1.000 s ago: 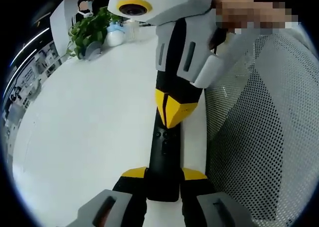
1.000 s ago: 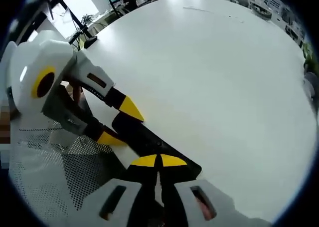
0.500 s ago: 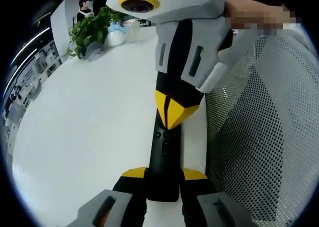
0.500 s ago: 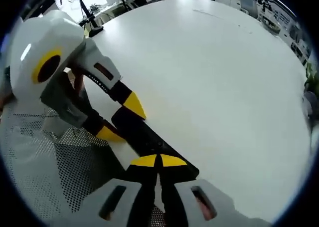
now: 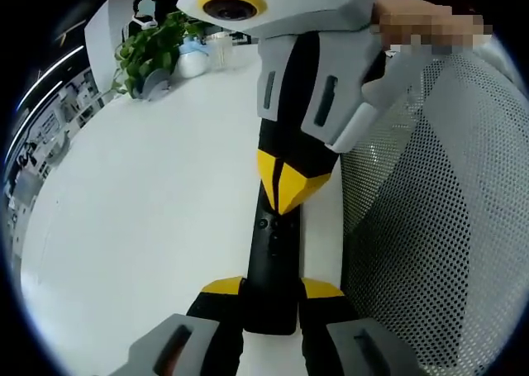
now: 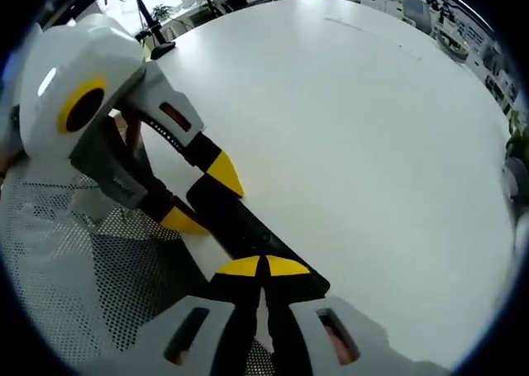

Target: Press the specified remote control buttons in sequence, fully releasing each button before pressing the next.

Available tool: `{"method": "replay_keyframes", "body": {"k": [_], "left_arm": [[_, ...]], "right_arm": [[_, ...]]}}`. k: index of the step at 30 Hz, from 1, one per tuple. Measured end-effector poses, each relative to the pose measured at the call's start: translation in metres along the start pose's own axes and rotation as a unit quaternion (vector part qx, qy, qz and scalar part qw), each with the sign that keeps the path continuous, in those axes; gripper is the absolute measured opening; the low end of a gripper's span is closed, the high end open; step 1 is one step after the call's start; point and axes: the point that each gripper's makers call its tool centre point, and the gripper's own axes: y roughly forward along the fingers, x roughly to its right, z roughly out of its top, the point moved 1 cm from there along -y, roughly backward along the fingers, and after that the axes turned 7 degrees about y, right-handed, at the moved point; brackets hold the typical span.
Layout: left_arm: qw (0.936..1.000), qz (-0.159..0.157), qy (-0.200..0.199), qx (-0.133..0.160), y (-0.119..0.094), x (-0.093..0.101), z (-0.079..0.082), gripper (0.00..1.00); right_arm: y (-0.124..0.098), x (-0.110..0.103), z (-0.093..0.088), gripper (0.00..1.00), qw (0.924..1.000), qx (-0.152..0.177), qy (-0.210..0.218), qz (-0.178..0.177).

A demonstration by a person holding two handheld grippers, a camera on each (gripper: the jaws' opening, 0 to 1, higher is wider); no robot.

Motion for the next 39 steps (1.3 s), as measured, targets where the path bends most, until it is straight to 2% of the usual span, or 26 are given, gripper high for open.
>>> {"method": "replay_keyframes", "body": {"k": [5,11,29,39], "left_arm": [[1.0,0.0,0.0,-0.001,0.0,0.0,0.0,0.25],[1.0,0.0,0.0,-0.001,0.0,0.0,0.0,0.25],[1.0,0.0,0.002,0.0,0.0,0.0,0.0,0.25],[1.0,-0.001,0.004,0.0,0.0,0.0,0.0,0.25]], "right_arm": [[-0.001,0.002,-0.002,0.0,0.9993,-0.001,0.034,0.016],[-0.002,0.0,-0.006,0.0,0.9999,-0.005,0.013,0.01],[-0.006,0.002,-0.012,0.0,0.9991,-0.023,0.033,0.015],[-0.007,0.008,-0.011,0.0,0.9997,-0.022,0.01,-0.003]]}}
